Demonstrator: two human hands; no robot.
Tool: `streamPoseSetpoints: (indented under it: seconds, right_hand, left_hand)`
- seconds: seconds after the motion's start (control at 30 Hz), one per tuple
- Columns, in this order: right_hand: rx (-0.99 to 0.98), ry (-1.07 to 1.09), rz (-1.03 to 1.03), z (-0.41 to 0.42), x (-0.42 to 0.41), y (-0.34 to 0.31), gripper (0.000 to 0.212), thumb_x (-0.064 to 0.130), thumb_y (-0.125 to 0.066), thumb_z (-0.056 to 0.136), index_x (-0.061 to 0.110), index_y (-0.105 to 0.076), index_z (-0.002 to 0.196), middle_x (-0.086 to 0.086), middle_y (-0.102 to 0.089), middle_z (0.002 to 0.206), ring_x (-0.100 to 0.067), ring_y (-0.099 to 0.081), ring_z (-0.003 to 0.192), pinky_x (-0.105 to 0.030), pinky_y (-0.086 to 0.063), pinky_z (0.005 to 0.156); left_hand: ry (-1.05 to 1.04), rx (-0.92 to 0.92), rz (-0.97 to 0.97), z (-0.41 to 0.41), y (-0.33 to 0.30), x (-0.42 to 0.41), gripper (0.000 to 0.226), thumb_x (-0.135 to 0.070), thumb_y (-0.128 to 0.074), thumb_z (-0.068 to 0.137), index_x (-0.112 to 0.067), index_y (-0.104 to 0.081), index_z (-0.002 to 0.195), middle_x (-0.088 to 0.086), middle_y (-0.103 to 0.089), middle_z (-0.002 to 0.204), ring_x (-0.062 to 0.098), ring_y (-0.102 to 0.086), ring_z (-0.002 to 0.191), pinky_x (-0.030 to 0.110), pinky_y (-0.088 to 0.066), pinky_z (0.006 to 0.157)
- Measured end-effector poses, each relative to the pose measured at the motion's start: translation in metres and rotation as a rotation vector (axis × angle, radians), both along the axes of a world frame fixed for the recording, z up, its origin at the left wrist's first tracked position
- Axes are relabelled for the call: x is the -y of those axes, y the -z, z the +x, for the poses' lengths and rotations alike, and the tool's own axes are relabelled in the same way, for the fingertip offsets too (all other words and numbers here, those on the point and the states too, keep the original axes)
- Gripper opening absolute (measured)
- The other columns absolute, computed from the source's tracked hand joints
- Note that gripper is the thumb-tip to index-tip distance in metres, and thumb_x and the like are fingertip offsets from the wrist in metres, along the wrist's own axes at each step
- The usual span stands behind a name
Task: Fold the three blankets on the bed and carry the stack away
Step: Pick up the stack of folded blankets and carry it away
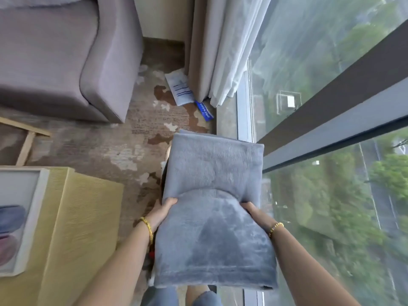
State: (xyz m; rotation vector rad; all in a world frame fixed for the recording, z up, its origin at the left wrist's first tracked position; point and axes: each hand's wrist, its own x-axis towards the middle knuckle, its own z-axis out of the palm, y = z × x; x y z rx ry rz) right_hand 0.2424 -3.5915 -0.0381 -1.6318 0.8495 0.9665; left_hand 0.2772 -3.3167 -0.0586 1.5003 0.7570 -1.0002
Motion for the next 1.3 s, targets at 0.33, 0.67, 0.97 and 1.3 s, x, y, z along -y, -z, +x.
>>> streamPoseSetpoints:
  seconds: [0.33,0.67,0.97,1.3]
  right_hand:
    - [0.011,0.021,-0.018,0.056,0.013,0.134,0.023,0.045,-0.051,0.074,0.025,-0.059,0.068,0.006,-0.06,0.068,-0.007,-0.055,0.07,-0.021,-0.037,0.059]
    - [0.163,0.089,-0.053,0.08,-0.007,0.257,0.016,0.026,-0.052,0.083,0.017,-0.054,0.071,0.005,-0.053,0.063,-0.009,-0.05,0.063,-0.018,-0.042,0.056]
    - [-0.045,0.04,-0.139,0.076,-0.023,0.341,0.033,0.028,-0.043,0.091,0.017,-0.044,0.06,-0.002,-0.046,0.059,-0.013,-0.042,0.056,-0.028,-0.028,0.051]
    - [0.091,0.181,-0.277,0.078,-0.039,0.436,0.031,0.011,-0.05,0.086,0.013,-0.037,0.057,0.0,-0.039,0.056,-0.017,-0.04,0.059,-0.026,-0.027,0.049]
  left_hand:
    - [-0.065,-0.022,0.086,0.064,0.13,0.027,0.047,-0.03,-0.055,0.061,-0.008,-0.061,0.102,0.006,-0.058,0.079,0.019,-0.054,0.067,0.027,-0.038,0.056]
    - [-0.268,0.063,0.201,0.068,0.252,0.036,0.023,-0.001,-0.041,0.092,-0.006,-0.061,0.082,-0.003,-0.057,0.062,0.01,-0.054,0.059,0.004,-0.033,0.035]
    - [-0.253,-0.103,0.176,0.066,0.352,0.031,0.077,-0.026,-0.056,0.066,0.014,-0.042,0.13,0.031,-0.043,0.135,0.033,-0.049,0.11,0.032,-0.04,0.084]
    - [-0.275,0.033,0.3,0.063,0.436,0.036,0.075,-0.037,-0.05,0.071,0.0,-0.038,0.135,0.013,-0.05,0.127,0.027,-0.049,0.115,0.027,-0.033,0.089]
